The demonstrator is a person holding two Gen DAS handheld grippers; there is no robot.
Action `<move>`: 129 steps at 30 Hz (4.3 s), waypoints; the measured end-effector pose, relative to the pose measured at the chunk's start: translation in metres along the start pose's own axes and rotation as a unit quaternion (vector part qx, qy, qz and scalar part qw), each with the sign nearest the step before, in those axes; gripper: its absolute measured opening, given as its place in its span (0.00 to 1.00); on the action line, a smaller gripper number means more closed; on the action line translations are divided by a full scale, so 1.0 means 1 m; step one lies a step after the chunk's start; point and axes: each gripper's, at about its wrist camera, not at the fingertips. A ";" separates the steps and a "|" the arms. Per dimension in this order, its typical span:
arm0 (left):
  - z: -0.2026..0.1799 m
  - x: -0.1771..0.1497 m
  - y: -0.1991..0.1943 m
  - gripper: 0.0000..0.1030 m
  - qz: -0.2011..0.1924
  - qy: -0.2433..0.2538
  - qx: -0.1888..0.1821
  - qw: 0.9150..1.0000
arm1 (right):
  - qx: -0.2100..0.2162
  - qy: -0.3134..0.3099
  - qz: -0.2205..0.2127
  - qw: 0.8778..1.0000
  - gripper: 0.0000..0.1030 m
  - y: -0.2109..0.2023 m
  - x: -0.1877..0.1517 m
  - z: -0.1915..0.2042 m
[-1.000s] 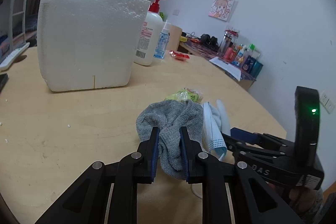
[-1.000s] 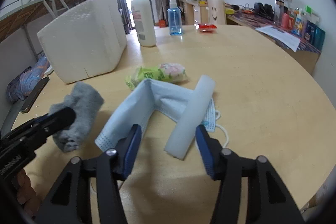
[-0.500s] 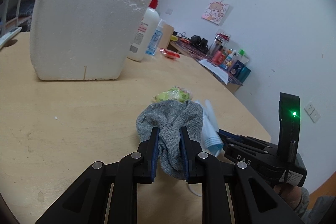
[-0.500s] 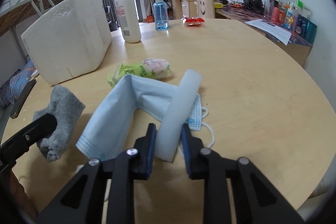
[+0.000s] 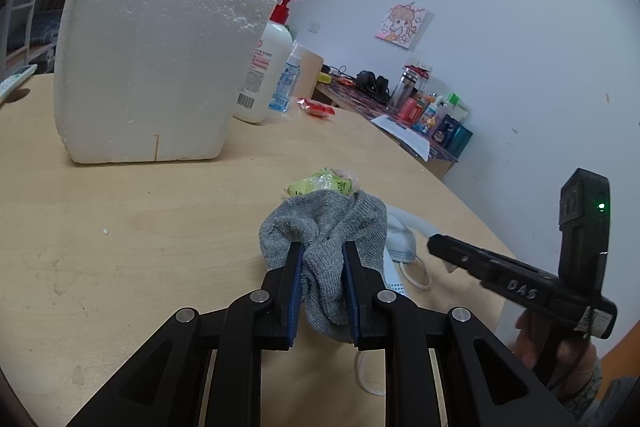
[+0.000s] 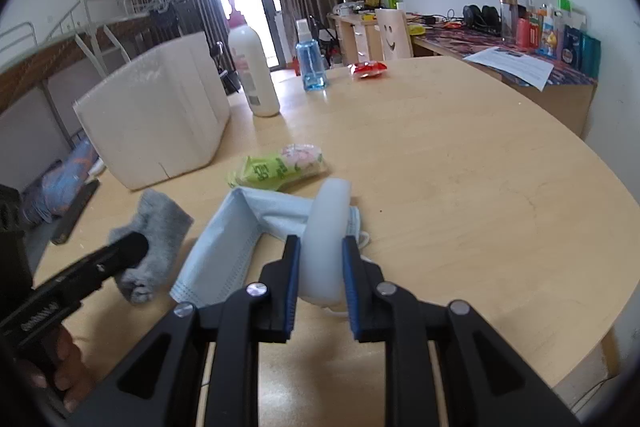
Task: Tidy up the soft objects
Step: 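Close the right gripper on the white foam tube while the left gripper lifts the grey sock, then carry the grey sock and white foam tube over the white foam box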
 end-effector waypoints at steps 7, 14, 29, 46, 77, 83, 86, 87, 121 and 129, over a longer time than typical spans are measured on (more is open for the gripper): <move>-0.001 -0.004 -0.006 0.19 -0.013 0.007 0.001 1.000 | 0.020 0.021 -0.024 0.999 0.23 -0.019 0.003 -0.006; -0.005 -0.006 -0.017 0.19 -0.027 0.011 0.006 1.000 | 0.029 0.027 -0.052 0.998 0.23 -0.038 0.006 -0.009; -0.041 -0.008 -0.071 0.19 -0.073 0.069 0.075 0.992 | 0.061 0.001 -0.089 0.994 0.23 -0.063 0.008 0.008; -0.050 -0.010 -0.144 0.19 -0.141 0.112 0.210 0.961 | 0.122 -0.051 -0.124 0.984 0.23 -0.085 0.005 0.052; -0.021 0.040 -0.193 0.20 -0.176 0.090 0.254 0.947 | 0.195 -0.130 -0.134 0.963 0.23 -0.079 0.051 0.149; -0.025 0.063 -0.180 0.19 -0.175 0.098 0.252 0.947 | 0.191 -0.132 -0.141 0.963 0.23 -0.075 0.071 0.150; -0.024 0.073 -0.174 0.19 -0.172 0.102 0.255 0.946 | 0.186 -0.131 -0.145 0.963 0.23 -0.074 0.080 0.150; -0.024 0.076 -0.171 0.19 -0.171 0.102 0.254 0.946 | 0.183 -0.131 -0.147 0.963 0.23 -0.073 0.083 0.150; 0.014 0.151 -0.117 0.19 -0.173 0.114 0.270 0.940 | 0.135 -0.171 -0.126 0.968 0.23 -0.004 0.157 0.176; 0.028 0.158 -0.112 0.19 -0.174 0.109 0.293 0.934 | 0.140 -0.200 -0.109 0.964 0.23 0.026 0.166 0.194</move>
Point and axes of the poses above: each gripper's, at about its wrist camera, not at the fingertips, and y roughly the way its jaws point, z to its left, x to its top, and after that the axes turned 2 degrees about -z, right-handed
